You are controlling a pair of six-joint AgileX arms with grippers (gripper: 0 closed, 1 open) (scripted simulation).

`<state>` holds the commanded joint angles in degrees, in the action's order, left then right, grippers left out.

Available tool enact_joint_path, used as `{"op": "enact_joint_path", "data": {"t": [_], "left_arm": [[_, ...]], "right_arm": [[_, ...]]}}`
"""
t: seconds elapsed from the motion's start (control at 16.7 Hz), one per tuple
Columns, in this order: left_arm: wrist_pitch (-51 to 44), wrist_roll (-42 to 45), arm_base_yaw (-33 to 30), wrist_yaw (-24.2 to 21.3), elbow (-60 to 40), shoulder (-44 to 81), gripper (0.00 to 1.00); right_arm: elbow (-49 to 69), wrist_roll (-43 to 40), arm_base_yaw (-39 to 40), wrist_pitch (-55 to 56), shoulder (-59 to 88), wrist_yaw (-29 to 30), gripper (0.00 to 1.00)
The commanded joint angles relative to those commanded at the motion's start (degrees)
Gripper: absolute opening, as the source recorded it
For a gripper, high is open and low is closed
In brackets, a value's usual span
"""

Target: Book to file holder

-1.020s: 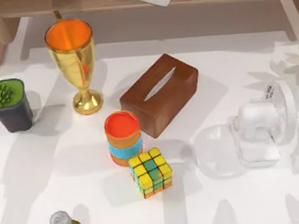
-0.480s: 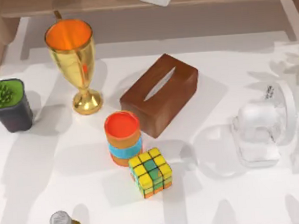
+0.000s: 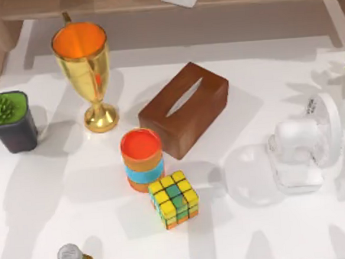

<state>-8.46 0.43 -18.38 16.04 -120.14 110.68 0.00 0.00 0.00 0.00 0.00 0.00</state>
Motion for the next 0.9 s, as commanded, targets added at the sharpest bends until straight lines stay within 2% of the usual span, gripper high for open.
{"op": "enact_joint_path", "data": {"t": [0.24,0.42,0.66,0.9], "left_arm": [[0.43,0.42,0.35,-0.21,0.25,-0.80,0.00],[2.88,3.64,3.94,-2.08,1.81,-4.79,0.00],[7.89,12.78,14.73,-6.43,8.96,-12.21,0.00],[13.20,26.02,29.40,-11.89,21.77,-17.39,0.00]], "right_arm": [[0.00,0.00,0.00,0.00,0.00,0.00,1.00],[0.00,0.00,0.00,0.00,0.00,0.00,1.00],[0.00,0.00,0.00,0.00,0.00,0.00,1.00],[0.00,0.00,0.00,0.00,0.00,0.00,1.00]]}}
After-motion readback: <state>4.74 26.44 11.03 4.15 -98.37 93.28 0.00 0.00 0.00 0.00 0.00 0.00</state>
